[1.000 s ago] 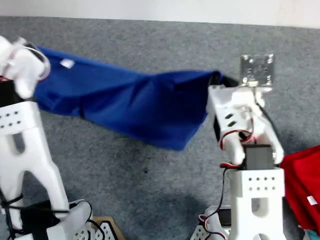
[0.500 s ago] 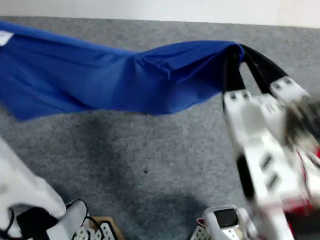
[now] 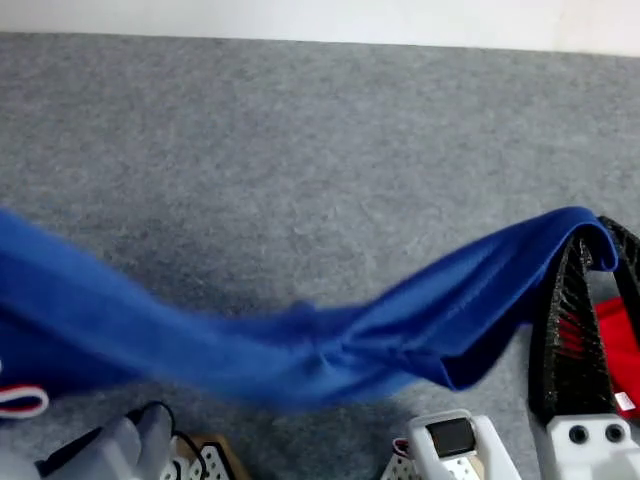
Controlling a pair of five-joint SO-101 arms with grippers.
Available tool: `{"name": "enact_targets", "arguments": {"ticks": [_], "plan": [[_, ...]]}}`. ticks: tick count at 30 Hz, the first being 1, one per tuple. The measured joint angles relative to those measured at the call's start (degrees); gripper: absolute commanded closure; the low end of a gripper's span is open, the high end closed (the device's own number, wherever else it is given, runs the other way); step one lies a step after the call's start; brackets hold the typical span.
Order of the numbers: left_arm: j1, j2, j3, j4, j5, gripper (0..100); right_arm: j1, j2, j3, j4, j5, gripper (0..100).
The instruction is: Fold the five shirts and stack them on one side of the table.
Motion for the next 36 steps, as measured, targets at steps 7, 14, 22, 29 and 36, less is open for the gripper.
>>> {"name": "enact_targets", "arguments": {"ticks": [7,14,22,29,36], "plan": [[0.00,0.18,0.00,0.09,3.25,99,0.00,0.70,-0.09,0.00,0.00,99.1],[0.00,2.73,7.30,0.09,4.66,99,0.00,7.30,9.41,-0.18,0.00,99.1],[0.00,18.20,25.14,-10.37,4.84,99,-0.09,16.09,30.59,-18.11,0.00,99.1],[0.35,32.97,36.57,-29.98,4.84,99,-0.26,27.25,46.77,-45.27,1.05,99.1],[2.64,44.48,37.63,-42.02,4.84,99,-0.35,40.53,47.47,-65.67,7.74,99.1]]}}
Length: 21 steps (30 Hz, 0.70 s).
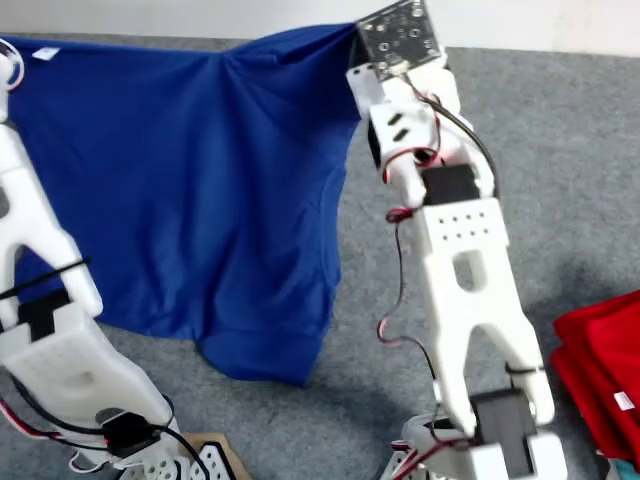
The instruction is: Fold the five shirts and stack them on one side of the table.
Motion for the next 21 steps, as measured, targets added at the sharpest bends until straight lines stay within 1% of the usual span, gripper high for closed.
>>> {"name": "enact_targets", "arguments": {"ticks": [8,13,15,17,21], "plan": [[2.55,7.12,0.00,-6.86,0.00,99,0.00,12.66,-0.18,-16.79,7.12,99.1],[3.87,8.26,0.09,-8.62,0.00,99,0.09,18.11,-5.01,-19.08,7.38,99.1],[3.87,8.26,-0.53,-8.70,0.00,99,0.09,18.20,-7.38,-19.08,4.22,99.1],[4.40,8.35,-2.90,-8.53,0.00,99,0.09,18.20,-10.90,-16.53,-1.49,99.1],[7.12,8.26,-8.97,-2.64,0.00,99,0.09,21.36,-22.15,-3.87,-9.85,99.1]]}}
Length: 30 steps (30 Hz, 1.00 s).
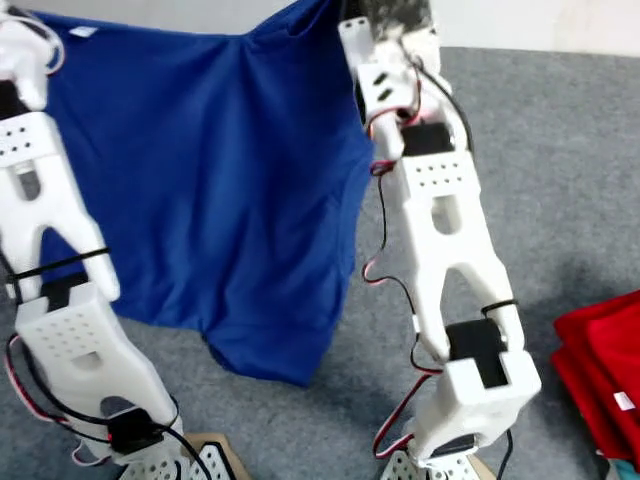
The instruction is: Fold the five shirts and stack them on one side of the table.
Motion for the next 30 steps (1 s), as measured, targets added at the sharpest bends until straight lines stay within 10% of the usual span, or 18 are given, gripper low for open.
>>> {"name": "enact_targets", "arguments": {"ticks": [12,30], "plan": [[2.20,0.97,-3.96,11.34,0.00,99,1.58,23.03,-40.18,28.13,-15.30,99.1],[1.76,4.48,-9.05,40.53,-10.29,99,-2.99,25.05,-69.71,81.14,-13.98,99.1]]}}
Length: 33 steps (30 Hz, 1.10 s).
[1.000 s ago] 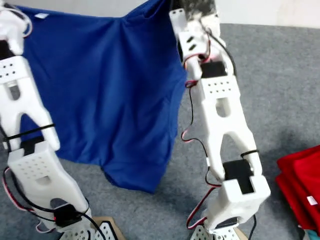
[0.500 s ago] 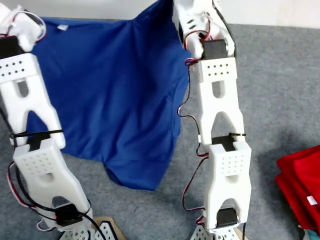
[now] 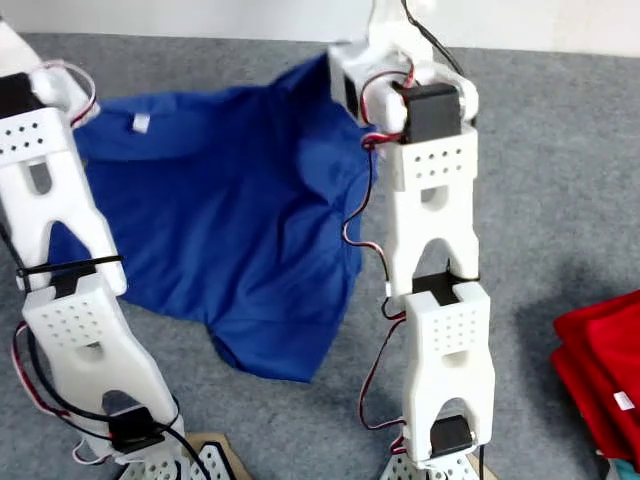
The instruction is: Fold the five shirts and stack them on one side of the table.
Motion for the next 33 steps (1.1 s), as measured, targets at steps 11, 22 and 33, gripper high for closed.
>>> {"name": "enact_targets", "arguments": {"ticks": [11,22,33], "plan": [[-4.31,0.00,0.00,10.73,-8.53,99,-2.81,-0.62,4.13,8.97,1.14,99.1],[-6.24,0.00,13.54,8.35,-15.82,99,-7.30,-21.36,39.12,8.97,2.02,99.1],[-10.55,0.00,22.68,-0.88,-19.34,99,-8.79,-38.15,70.59,5.10,3.16,99.1]]}}
